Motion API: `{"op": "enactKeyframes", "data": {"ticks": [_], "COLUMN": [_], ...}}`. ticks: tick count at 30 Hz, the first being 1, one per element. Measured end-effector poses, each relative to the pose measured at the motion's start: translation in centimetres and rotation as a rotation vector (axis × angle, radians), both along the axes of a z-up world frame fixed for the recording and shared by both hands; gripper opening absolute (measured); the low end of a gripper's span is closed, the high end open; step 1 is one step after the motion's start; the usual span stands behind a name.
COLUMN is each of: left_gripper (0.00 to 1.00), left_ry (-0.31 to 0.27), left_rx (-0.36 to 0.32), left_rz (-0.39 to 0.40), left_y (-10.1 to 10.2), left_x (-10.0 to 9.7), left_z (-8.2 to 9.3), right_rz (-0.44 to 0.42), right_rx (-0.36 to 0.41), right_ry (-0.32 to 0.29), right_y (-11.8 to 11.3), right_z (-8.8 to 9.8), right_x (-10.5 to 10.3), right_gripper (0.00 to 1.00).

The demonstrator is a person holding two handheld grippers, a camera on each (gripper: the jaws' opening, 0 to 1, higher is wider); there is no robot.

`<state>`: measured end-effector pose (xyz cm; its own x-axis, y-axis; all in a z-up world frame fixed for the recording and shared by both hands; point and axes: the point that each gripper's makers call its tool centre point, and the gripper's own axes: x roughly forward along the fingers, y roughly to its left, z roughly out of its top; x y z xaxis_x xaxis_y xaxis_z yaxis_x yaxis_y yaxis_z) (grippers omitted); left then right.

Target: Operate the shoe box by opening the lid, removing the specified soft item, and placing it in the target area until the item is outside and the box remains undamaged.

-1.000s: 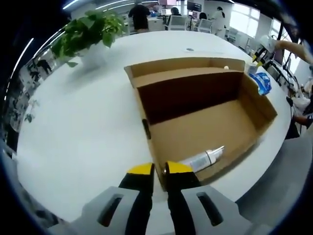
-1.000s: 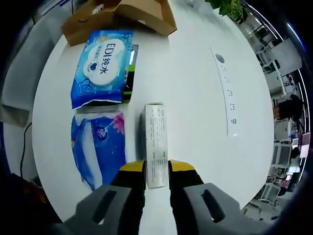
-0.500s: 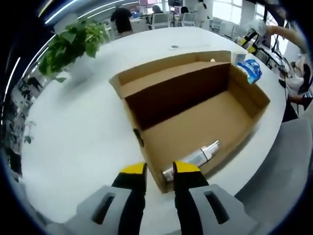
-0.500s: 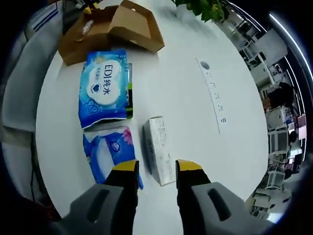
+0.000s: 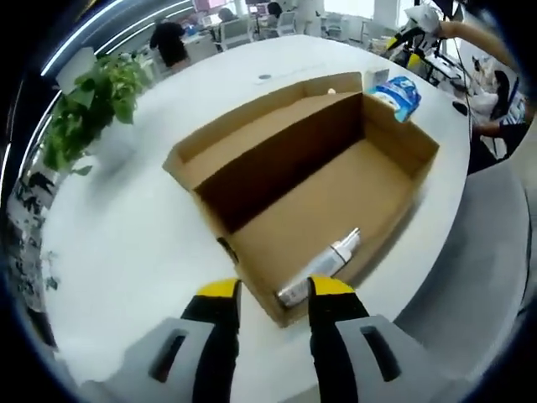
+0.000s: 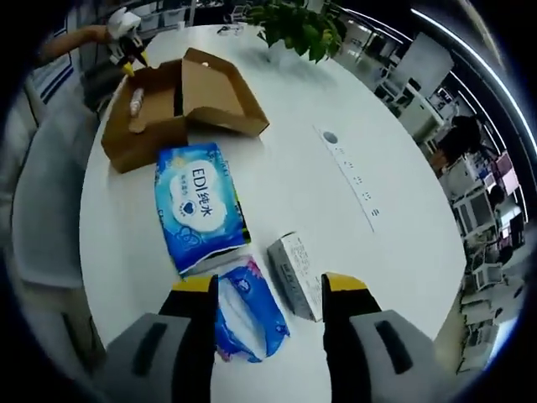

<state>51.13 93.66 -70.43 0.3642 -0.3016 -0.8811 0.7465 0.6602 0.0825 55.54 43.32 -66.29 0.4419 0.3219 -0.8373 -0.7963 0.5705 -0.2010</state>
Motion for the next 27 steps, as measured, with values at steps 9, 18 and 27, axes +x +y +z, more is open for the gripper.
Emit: {"op": "enactKeyframes", "data": {"ticks": [9,18,27], "left_gripper": [0.31,0.33,0.42], "left_ry": [0.033,0.097,0.196], "left_rx": [0.015,0.062,0.083], "left_rz": [-0.129,-0.239,-0.354], "left_y": [-1.5,-2.5,-3.6], "left_x": [0.7,1.0,0.6], "left_z": [0.1,-1.2,-2.4], "right_rz": [-0.103,-0.205,-0.250], "right_rx": [0.100,0.175,0.250], "right_ry": [-0.043,-0.059,-0.043], "right_y": [2.0,3.0,5.2], "right_z": [1.5,1.8,2.2], "right_x": [-2.7,-5.9,-9.7], "right_gripper": [0.66,0.80,0.93]}}
